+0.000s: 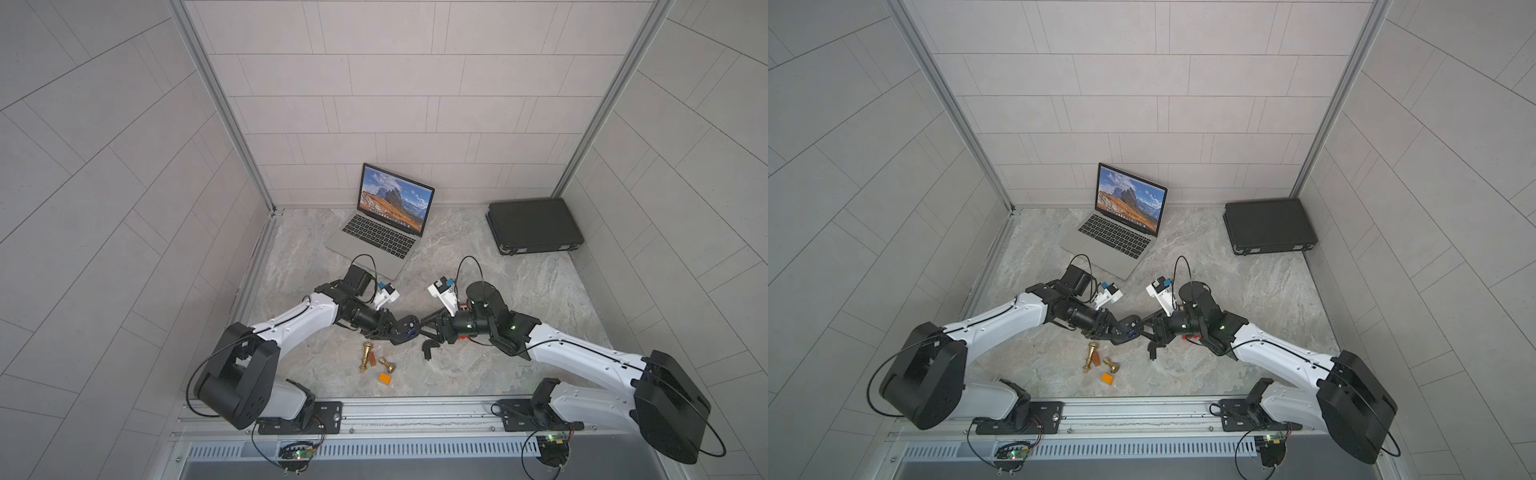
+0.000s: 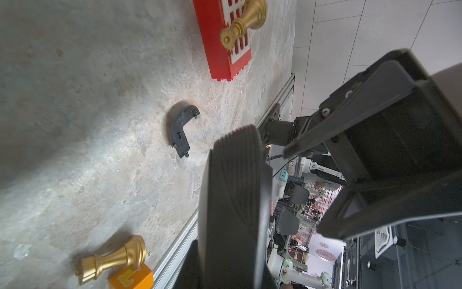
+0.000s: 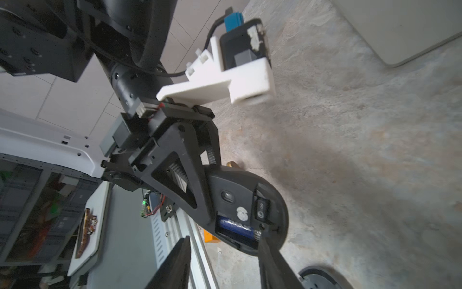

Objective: Insert the wireless mouse receiver into the laptop
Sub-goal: Take out the USB plug from the mouse.

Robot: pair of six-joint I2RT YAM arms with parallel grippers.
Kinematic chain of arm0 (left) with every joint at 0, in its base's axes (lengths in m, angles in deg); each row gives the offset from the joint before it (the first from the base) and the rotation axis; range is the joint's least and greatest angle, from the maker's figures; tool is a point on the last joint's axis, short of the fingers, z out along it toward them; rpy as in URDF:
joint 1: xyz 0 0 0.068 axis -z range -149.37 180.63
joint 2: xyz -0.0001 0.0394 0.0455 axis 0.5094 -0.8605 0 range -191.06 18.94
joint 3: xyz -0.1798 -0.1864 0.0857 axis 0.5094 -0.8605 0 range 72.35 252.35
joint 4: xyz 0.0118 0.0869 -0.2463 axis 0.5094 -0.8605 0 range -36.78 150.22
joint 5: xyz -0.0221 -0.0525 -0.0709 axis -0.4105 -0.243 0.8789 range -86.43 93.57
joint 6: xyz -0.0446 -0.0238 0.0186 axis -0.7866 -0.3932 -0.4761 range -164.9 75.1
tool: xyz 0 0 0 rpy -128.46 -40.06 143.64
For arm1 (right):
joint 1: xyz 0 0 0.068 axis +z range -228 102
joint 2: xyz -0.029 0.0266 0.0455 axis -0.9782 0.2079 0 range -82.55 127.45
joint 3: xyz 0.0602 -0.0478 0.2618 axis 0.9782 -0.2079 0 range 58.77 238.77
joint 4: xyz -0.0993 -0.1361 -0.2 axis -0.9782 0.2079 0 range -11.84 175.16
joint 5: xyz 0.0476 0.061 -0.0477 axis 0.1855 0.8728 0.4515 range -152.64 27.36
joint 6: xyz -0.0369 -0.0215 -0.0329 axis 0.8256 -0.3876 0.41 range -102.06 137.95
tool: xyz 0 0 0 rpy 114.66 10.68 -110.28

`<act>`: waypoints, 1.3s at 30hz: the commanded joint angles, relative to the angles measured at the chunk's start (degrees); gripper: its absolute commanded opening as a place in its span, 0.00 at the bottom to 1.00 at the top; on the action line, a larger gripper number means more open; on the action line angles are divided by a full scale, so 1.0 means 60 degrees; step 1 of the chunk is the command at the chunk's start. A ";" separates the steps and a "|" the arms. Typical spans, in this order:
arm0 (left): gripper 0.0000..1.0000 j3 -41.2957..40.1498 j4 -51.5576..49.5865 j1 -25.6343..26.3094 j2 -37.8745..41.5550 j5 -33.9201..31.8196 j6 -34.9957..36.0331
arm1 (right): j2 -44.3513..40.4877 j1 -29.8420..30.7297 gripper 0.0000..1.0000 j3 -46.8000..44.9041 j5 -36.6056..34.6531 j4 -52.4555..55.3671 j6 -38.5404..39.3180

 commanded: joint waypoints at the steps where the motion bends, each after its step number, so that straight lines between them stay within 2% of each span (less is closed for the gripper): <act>1: 0.00 0.0004 -0.0375 0.0008 -0.0016 0.0583 0.0452 | 0.0229 0.0177 0.44 0.0231 -0.0379 -0.0003 0.0190; 11: 0.00 0.0038 -0.0363 0.0023 -0.0024 0.0790 0.0523 | 0.0474 0.0202 0.43 0.0265 -0.0793 -0.0198 0.0108; 25: 0.00 0.0209 -0.0472 0.0103 -0.0163 0.0734 0.0614 | 0.0925 0.0275 0.35 0.0386 -0.0285 -0.0353 -0.0073; 32: 0.00 0.0282 -0.0523 0.0118 -0.0165 0.0748 0.0726 | 0.1207 0.0275 0.34 0.0841 -0.0105 0.0371 0.0047; 39: 0.00 0.0399 -0.0450 0.0140 0.0062 0.0519 0.0944 | 0.1521 0.0412 0.34 0.0927 0.0570 0.0939 0.0310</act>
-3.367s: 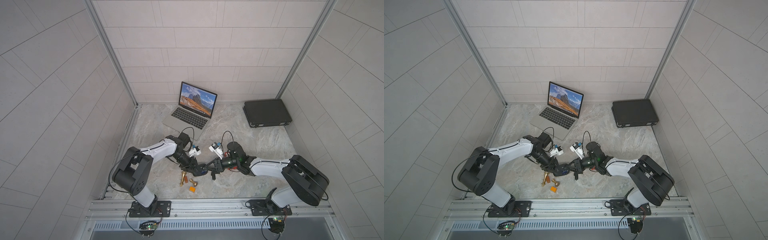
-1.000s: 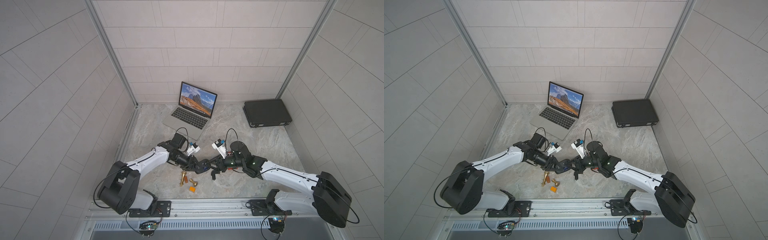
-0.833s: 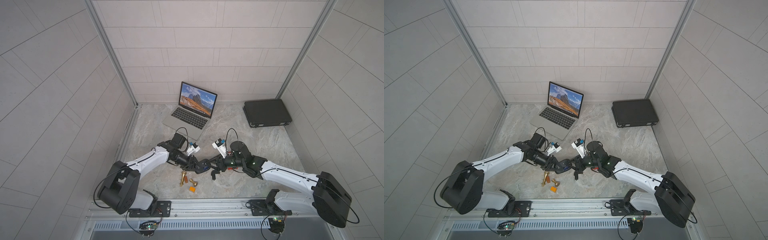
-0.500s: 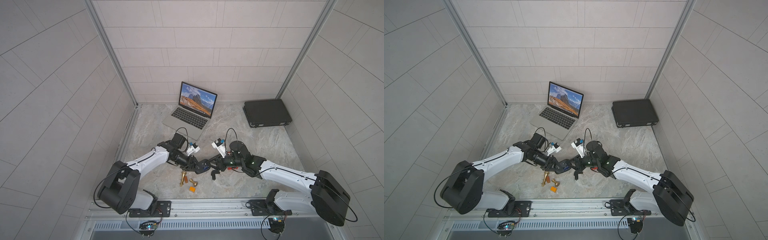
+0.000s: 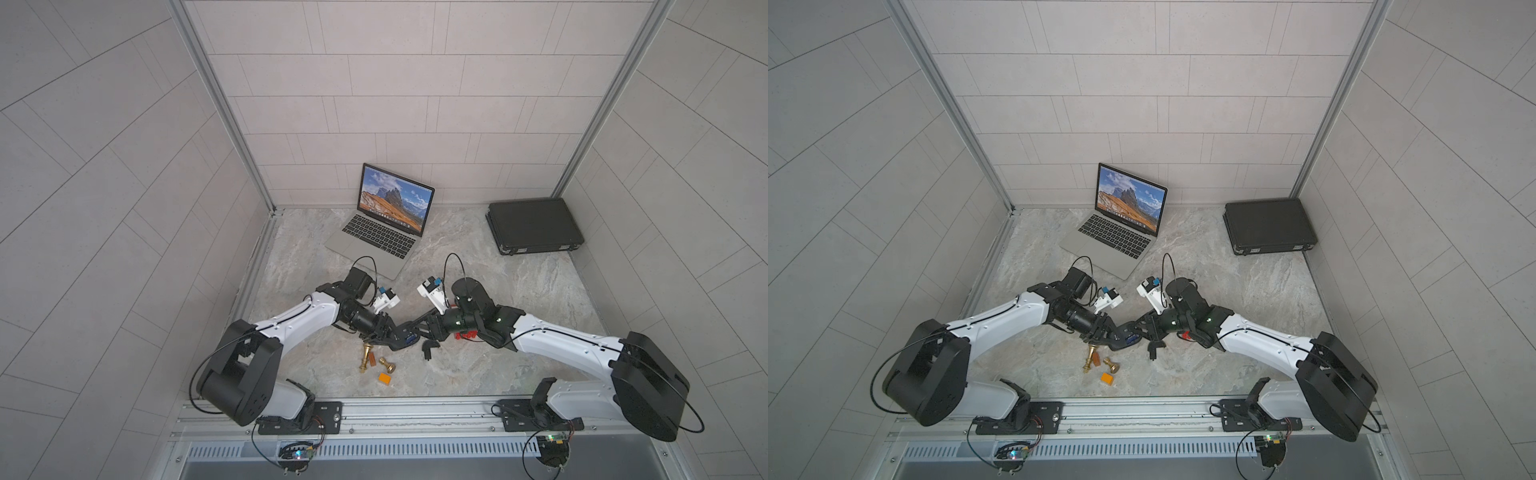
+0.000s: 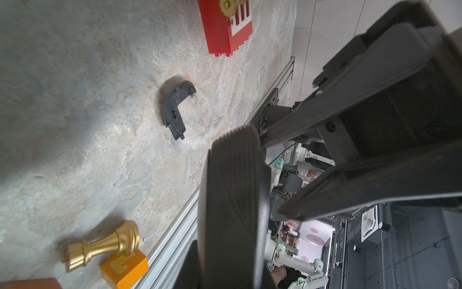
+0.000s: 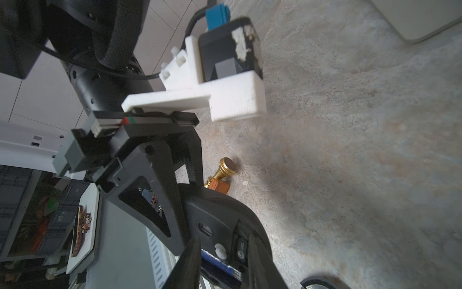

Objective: Insert the wireless mouse receiver into the laptop
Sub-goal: Take out the USB plug from the mouse.

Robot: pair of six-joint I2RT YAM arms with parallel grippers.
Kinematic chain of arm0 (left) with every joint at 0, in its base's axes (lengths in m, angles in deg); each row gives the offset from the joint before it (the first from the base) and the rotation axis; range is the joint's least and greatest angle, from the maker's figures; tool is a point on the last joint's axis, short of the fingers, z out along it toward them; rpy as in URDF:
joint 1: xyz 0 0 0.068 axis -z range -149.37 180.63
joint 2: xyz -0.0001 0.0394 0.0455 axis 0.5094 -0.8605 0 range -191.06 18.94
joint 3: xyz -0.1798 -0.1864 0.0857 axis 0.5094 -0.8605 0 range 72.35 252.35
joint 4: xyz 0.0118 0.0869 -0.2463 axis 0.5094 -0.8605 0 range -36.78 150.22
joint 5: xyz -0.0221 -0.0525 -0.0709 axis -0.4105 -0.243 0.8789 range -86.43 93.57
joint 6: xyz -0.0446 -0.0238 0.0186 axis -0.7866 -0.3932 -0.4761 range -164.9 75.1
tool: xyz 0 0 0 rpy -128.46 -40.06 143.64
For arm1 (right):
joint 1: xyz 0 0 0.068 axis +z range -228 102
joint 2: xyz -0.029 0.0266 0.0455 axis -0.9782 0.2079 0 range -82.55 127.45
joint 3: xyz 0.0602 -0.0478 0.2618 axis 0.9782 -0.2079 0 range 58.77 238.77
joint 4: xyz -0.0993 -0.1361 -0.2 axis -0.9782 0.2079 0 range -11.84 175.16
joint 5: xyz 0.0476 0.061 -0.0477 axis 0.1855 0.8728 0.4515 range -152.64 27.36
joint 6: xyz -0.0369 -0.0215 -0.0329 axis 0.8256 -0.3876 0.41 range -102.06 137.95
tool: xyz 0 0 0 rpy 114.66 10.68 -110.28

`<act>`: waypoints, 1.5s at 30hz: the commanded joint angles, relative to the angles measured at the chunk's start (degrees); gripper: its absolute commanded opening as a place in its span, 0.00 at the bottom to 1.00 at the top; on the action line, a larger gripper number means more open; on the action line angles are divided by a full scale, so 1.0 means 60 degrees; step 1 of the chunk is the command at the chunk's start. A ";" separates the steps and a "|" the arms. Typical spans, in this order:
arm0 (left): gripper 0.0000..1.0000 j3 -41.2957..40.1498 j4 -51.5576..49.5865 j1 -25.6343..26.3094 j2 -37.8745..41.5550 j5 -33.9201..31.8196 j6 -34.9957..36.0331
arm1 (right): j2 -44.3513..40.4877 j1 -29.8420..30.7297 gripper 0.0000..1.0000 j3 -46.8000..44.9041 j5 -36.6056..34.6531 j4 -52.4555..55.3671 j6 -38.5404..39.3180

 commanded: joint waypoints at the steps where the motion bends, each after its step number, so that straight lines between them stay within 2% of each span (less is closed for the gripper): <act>1: 0.00 0.0389 0.0336 0.0078 0.0232 0.0248 0.0406 | 0.0185 0.0215 0.34 0.0119 0.0599 0.0572 0.0269; 10: 0.00 0.0341 0.1123 0.0085 0.0200 0.0405 -0.0090 | 0.0550 0.0315 0.35 0.0053 0.1406 0.0258 -0.0169; 14: 0.00 0.0327 0.1222 0.0115 0.0118 0.0452 -0.0124 | 0.0805 0.0350 0.35 0.0017 0.2215 -0.0675 -0.0674; 23: 0.00 0.0295 0.1042 0.0056 -0.0742 -0.0253 -0.0211 | 0.0766 0.0335 0.34 -0.0301 0.3990 -0.2914 -0.1679; 29: 0.00 0.0318 0.0807 0.0019 -0.0998 -0.0374 -0.0102 | 0.0651 0.0137 0.33 -0.0773 0.4093 -0.3748 -0.1962; 45: 0.00 0.0363 0.0525 -0.0052 -0.1345 -0.0608 0.0024 | 0.0284 -0.0228 0.32 -0.1045 0.4177 -0.3760 -0.1846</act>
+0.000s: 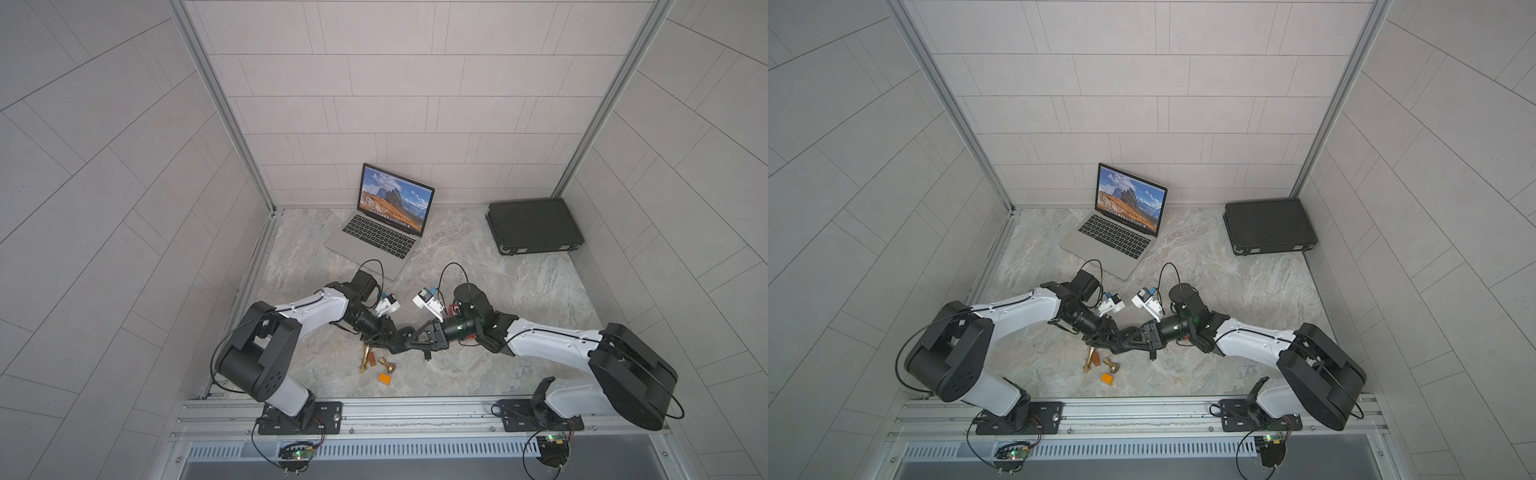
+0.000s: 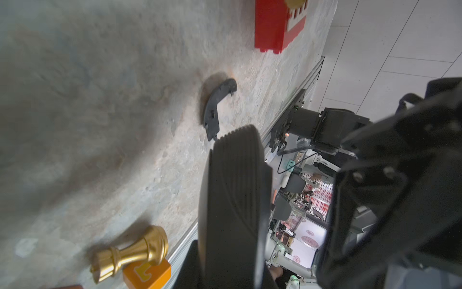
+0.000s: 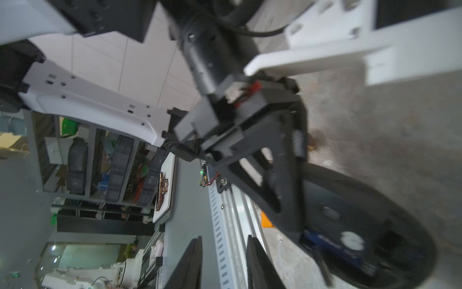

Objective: Insert the wireless mouse receiver into the laptop
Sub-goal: Take out the USB plug from the mouse, then place the mouse at the center of the board, then move the laptop to the center of the board.

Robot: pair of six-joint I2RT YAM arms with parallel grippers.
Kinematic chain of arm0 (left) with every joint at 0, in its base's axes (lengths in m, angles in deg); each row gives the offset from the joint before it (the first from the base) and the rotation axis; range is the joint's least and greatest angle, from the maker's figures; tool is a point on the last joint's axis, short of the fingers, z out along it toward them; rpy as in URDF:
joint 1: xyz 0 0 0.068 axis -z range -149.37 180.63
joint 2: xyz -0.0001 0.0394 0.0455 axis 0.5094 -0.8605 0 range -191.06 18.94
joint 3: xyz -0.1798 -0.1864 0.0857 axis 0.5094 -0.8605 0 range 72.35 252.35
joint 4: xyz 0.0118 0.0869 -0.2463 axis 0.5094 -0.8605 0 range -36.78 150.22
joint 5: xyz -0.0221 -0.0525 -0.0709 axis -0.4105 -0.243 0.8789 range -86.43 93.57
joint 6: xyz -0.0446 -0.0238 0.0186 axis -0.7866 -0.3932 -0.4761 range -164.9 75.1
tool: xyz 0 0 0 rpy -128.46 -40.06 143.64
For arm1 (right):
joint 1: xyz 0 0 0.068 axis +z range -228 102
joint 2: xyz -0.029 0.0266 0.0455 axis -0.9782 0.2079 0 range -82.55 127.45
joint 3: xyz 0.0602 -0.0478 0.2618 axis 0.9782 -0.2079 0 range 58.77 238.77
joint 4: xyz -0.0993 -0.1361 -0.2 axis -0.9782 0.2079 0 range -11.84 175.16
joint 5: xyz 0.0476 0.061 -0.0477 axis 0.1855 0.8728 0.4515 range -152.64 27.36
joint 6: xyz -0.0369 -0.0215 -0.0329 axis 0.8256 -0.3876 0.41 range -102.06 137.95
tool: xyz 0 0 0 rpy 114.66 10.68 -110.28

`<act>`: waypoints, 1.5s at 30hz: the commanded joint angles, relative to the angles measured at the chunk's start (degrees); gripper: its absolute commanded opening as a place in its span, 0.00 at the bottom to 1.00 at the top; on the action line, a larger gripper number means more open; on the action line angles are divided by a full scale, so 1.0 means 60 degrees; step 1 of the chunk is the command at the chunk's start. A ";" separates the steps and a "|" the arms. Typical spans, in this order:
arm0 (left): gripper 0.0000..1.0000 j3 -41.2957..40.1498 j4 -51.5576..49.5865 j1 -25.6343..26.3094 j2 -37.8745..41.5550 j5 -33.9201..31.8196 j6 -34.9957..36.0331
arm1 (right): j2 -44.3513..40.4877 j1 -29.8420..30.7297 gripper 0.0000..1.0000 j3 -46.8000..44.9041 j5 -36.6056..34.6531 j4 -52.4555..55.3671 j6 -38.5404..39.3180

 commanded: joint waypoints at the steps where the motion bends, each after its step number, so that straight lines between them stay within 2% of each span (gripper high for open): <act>1: 0.00 0.0185 0.0342 -0.0057 -0.0065 -0.0120 0.0042 | -0.0279 -0.0090 0.32 0.0016 0.0399 -0.0349 0.0123; 3: 0.00 0.0207 0.0243 -0.0083 -0.0087 -0.0627 -0.0071 | -0.0523 -0.0224 0.33 0.0025 -0.0299 0.0208 0.0412; 7: 0.00 0.0613 -0.0726 -0.0145 -0.0452 -0.2794 -0.0130 | -0.0919 -0.0674 0.42 0.0406 -0.2742 0.2619 0.1181; 11: 0.03 0.0690 -0.0832 -0.0149 -0.0975 -0.2973 -0.0433 | -0.1074 -0.1225 0.56 0.0586 -0.4470 0.3596 0.1107; 13: 0.20 0.0747 -0.0891 -0.0149 -0.1078 -0.3110 -0.0515 | -0.1087 -0.1561 0.63 0.0639 -0.4881 0.3621 0.1009; 15: 0.33 0.0742 -0.0874 -0.0156 -0.1050 -0.3234 -0.0589 | -0.1028 -0.1845 0.68 0.0645 -0.5466 0.3583 0.1074; 19: 0.75 0.0726 -0.0679 -0.0278 -0.0768 -0.3539 -0.0925 | -0.0466 -0.2629 0.77 0.1342 -0.6127 0.3251 0.1421; 20: 0.82 0.0696 -0.0535 -0.0332 -0.0635 -0.3576 -0.1135 | -0.0197 -0.2911 0.78 0.1547 -0.6093 0.3104 0.1452; 22: 0.89 0.0563 0.0128 -0.0472 -0.0363 -0.3640 -0.1727 | 0.0301 -0.3444 0.79 0.1960 -0.5987 0.2716 0.1528; 26: 0.91 0.0029 0.2628 -0.0920 0.0023 -0.3982 -0.3418 | 0.1666 -0.4133 0.80 0.3052 -0.5757 0.1766 0.2158; 30: 0.92 -0.0020 0.4870 -0.1255 -0.0322 -0.4850 -0.4525 | 0.3385 -0.4494 0.78 0.4854 -0.5509 0.1619 0.2679; 35: 0.91 0.0655 0.5829 -0.1804 -0.1452 -0.5098 -0.4725 | 0.5728 -0.4856 0.77 0.7329 -0.4703 0.1637 0.2952; 39: 0.91 0.0810 0.6510 -0.2217 -0.2118 -0.4944 -0.4839 | 0.7083 -0.5075 0.76 0.8692 -0.4170 0.1403 0.2962; 45: 0.90 0.1434 0.6523 -0.2468 -0.3051 -0.4907 -0.4630 | 0.8970 -0.5090 0.71 1.1030 -0.3540 0.2034 0.3365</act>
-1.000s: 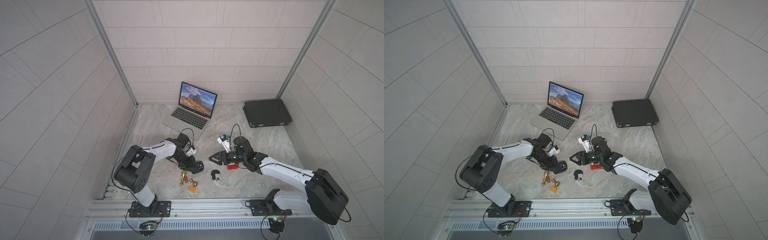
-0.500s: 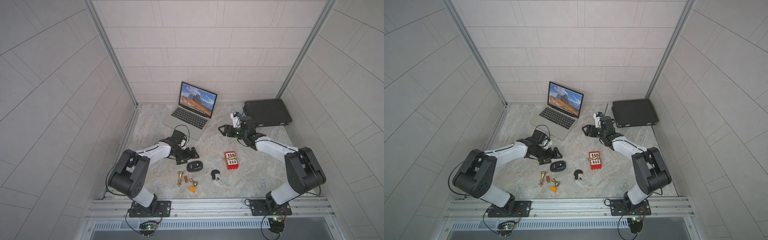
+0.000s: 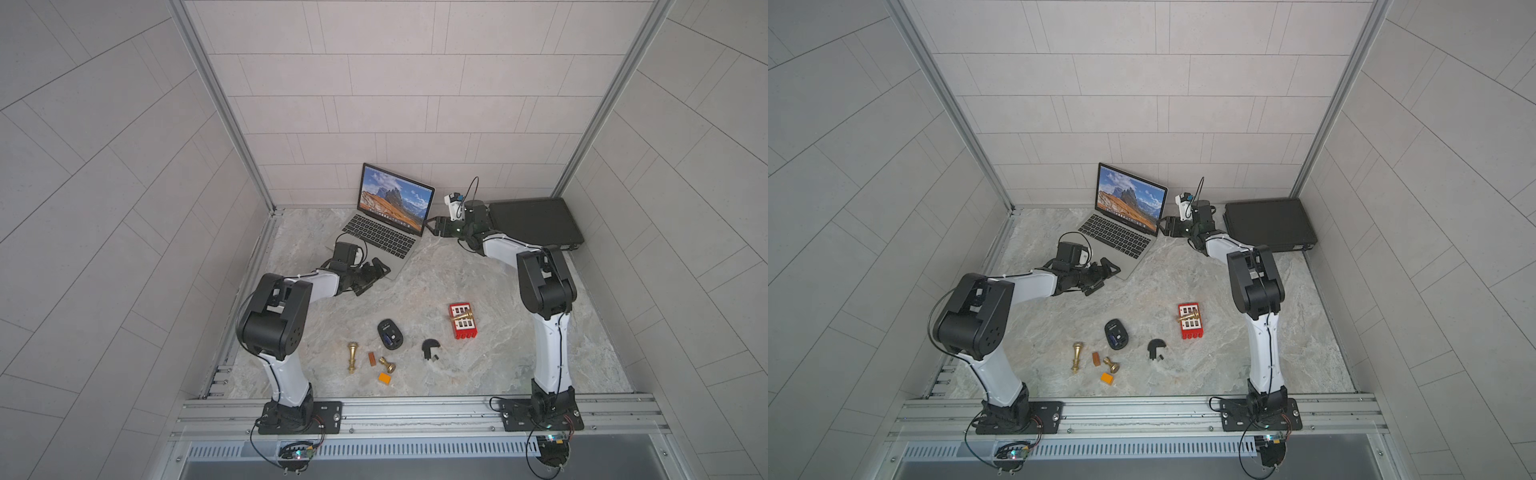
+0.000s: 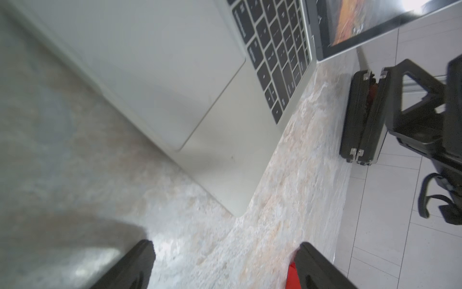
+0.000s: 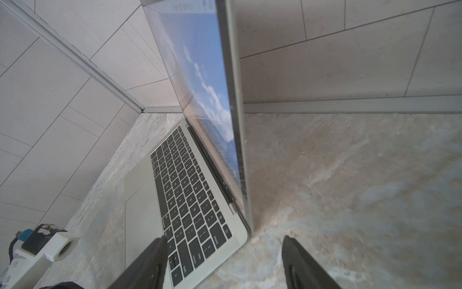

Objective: Insert the wireless mouse receiver into the laptop
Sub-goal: Move the laptop to the center of the board.

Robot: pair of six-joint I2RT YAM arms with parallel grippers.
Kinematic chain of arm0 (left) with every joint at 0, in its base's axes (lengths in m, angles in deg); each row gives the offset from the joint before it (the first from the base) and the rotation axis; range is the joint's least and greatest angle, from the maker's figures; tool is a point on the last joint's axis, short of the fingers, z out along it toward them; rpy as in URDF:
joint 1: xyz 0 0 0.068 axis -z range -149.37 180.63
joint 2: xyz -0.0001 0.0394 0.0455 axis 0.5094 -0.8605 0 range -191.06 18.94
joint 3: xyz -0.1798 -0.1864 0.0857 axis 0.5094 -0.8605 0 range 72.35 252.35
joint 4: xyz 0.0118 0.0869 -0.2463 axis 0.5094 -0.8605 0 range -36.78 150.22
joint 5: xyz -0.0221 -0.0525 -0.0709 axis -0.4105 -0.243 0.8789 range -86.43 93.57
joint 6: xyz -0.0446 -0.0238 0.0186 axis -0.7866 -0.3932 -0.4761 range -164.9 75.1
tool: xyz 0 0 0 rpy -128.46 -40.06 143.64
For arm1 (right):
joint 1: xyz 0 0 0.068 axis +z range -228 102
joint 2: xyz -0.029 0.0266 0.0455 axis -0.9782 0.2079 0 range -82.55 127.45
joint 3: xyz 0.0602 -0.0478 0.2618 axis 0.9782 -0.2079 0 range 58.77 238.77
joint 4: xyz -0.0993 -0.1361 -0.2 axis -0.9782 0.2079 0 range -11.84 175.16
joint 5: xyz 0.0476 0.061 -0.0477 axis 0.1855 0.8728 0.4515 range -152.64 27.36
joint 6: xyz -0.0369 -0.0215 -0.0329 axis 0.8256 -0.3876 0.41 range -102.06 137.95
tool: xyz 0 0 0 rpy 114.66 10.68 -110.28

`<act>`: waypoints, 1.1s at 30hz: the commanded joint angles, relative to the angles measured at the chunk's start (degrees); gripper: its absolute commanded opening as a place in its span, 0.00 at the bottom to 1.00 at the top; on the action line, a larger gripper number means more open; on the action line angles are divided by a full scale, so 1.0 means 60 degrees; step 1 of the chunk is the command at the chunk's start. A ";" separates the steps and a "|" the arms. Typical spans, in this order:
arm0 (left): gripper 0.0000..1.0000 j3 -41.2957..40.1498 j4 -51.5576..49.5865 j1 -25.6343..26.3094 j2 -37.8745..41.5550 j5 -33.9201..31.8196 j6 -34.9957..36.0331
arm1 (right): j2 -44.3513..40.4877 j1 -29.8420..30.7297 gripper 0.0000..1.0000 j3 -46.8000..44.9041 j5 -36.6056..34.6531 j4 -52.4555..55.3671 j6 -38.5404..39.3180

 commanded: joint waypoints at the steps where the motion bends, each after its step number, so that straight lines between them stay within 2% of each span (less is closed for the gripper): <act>1: 0.90 0.0167 -0.0140 -0.0142 -0.0632 -0.0156 0.0088 | 0.0784 0.0033 0.68 0.1289 0.0550 0.0505 0.0385; 5: 0.90 0.0290 -0.0106 -0.0294 -0.0963 -0.0130 0.0119 | 0.1777 0.0032 0.59 0.2734 0.0972 0.0966 0.0594; 9: 0.90 0.0422 -0.0098 -0.0354 -0.1203 0.0049 0.0164 | 0.2307 0.0032 0.36 0.3557 0.1345 0.1195 0.0781; 12: 0.90 0.0492 -0.0068 -0.0360 -0.1329 0.0329 0.0140 | 0.2005 0.0054 0.18 0.2766 0.1473 0.0512 0.0872; 16: 0.90 0.0206 0.0223 -0.0337 -0.1280 0.0803 -0.0022 | 0.0963 0.0127 0.00 0.1071 0.1212 -0.0360 0.1357; 23: 0.89 -0.1065 0.0703 -0.0263 -0.0506 0.1110 -0.0144 | -0.0951 0.0122 0.00 -0.2033 0.0767 -0.1646 0.1548; 33: 0.89 -0.2468 0.0364 0.0256 0.0924 0.1083 0.0024 | -0.4225 0.0213 0.00 -0.6903 -0.1188 -0.2793 0.1074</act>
